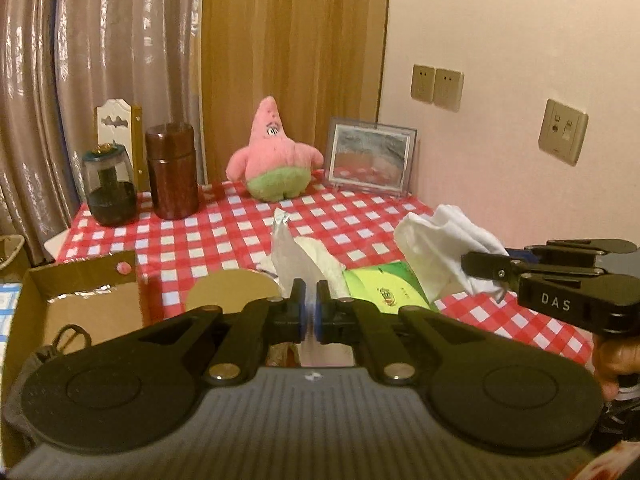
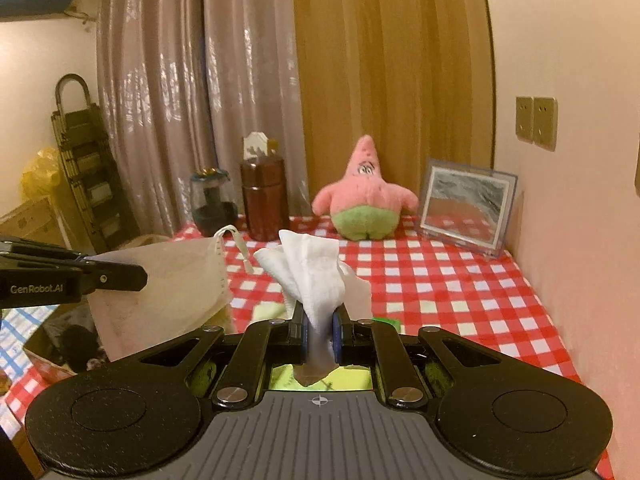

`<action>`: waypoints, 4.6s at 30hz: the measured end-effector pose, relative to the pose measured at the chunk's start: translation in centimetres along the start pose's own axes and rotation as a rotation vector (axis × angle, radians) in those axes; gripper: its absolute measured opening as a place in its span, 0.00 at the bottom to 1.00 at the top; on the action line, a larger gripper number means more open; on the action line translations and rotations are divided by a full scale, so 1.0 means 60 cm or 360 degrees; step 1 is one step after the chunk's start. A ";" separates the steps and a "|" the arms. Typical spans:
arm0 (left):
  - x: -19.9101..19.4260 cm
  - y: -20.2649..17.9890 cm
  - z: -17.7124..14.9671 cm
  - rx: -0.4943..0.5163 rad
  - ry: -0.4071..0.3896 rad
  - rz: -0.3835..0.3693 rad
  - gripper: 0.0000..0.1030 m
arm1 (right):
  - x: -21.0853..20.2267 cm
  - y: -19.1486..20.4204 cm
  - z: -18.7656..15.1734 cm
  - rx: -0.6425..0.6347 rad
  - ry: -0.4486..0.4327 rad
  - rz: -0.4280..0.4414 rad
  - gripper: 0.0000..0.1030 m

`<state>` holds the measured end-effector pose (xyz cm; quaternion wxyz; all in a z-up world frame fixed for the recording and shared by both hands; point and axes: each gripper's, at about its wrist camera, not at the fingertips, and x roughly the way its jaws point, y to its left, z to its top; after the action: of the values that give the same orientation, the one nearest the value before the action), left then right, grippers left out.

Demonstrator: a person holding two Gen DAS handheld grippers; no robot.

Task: Organize soft objects
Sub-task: 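Carry the cloth and mesh bag into the cardboard tray, opening the right tool, then open the left tool to drop the mesh bag while the right tool withdraws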

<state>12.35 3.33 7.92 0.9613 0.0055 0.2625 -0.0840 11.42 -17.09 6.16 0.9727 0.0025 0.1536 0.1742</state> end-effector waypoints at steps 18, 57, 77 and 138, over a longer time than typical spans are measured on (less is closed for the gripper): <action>-0.109 0.066 0.017 -0.0045 -0.0091 0.0129 0.04 | -0.032 0.101 0.033 -0.0065 -0.0057 0.0188 0.11; -0.017 0.425 -0.093 -0.0222 0.0152 0.0414 0.04 | 0.324 0.402 0.010 -0.0177 0.0271 0.0564 0.11; 0.002 0.460 -0.142 -0.0290 0.0229 0.0440 0.49 | 0.414 0.431 -0.053 -0.0368 0.0491 0.0472 0.12; -0.145 0.169 -0.087 -0.0213 0.0173 0.0336 0.53 | 0.018 0.199 -0.021 -0.0125 0.0206 0.0084 0.69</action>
<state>4.02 14.97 7.47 0.9473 -0.0265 0.3171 0.0359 7.98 -5.56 5.31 0.9551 -0.0429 0.2093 0.2054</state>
